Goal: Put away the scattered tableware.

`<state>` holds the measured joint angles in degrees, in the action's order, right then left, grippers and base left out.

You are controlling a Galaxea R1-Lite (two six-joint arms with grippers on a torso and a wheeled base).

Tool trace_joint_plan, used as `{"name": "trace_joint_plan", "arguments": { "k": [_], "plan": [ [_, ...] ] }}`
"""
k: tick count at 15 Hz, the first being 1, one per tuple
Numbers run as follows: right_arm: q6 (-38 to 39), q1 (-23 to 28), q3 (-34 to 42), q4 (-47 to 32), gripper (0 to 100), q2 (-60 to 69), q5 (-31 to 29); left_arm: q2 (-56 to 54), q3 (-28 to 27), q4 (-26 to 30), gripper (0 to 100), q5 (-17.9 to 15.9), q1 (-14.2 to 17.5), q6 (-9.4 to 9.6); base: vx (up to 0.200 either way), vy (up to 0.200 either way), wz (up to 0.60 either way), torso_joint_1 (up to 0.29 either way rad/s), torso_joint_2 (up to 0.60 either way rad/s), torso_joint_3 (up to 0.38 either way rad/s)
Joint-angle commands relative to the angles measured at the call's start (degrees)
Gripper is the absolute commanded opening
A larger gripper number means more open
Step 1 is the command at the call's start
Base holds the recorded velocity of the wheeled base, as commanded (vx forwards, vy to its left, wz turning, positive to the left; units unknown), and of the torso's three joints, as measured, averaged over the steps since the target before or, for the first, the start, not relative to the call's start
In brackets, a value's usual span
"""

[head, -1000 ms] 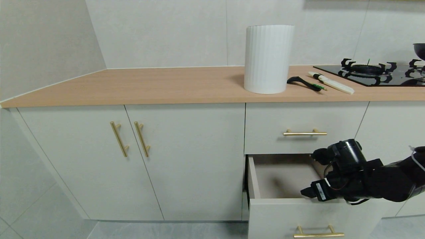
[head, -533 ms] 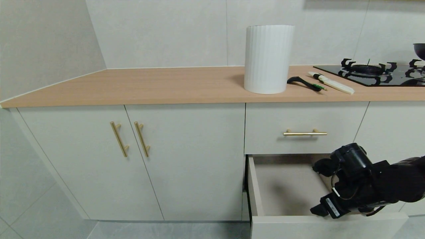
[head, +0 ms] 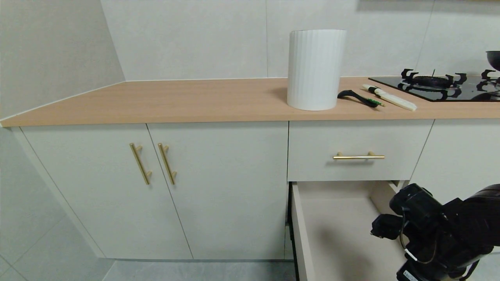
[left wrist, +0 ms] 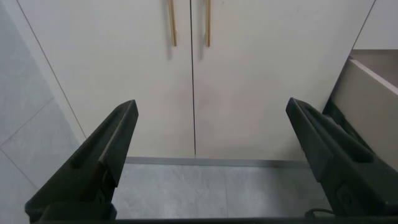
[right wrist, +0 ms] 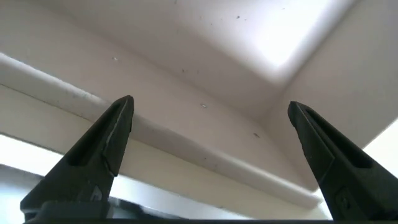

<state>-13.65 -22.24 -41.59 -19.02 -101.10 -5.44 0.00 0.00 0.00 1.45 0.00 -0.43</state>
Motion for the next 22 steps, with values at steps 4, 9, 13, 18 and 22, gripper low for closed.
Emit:
{"name": "trace_joint_plan", "arguments": {
  "k": [4,9,13,18,22],
  "plan": [
    [0.03,-1.58,-0.77,-1.11,100,1.16,-0.36,0.0,0.0,0.0,100,0.04,0.0,-0.01,0.0,0.0,0.0,0.0,0.0,0.0],
    [11.28,-0.97,-7.98,-0.67,100,2.04,-0.8,0.0,0.0,0.0,100,0.04,0.0,-0.01,0.0,0.0,0.0,0.0,0.0,0.0],
    [22.35,2.02,-14.74,1.09,100,1.96,-0.45,0.0,0.0,0.0,100,0.04,0.0,-0.01,0.0,0.0,0.0,0.0,0.0,0.0],
    [22.44,4.48,-14.57,6.98,100,3.71,-0.63,0.0,0.0,0.0,100,0.04,0.0,-0.01,0.0,0.0,0.0,0.0,0.0,0.0],
    [22.44,4.48,-14.39,8.12,100,3.63,-0.8,0.0,0.0,0.0,100,0.04,0.0,-0.01,0.0,0.0,0.0,0.0,0.0,0.0]
  ]
}}
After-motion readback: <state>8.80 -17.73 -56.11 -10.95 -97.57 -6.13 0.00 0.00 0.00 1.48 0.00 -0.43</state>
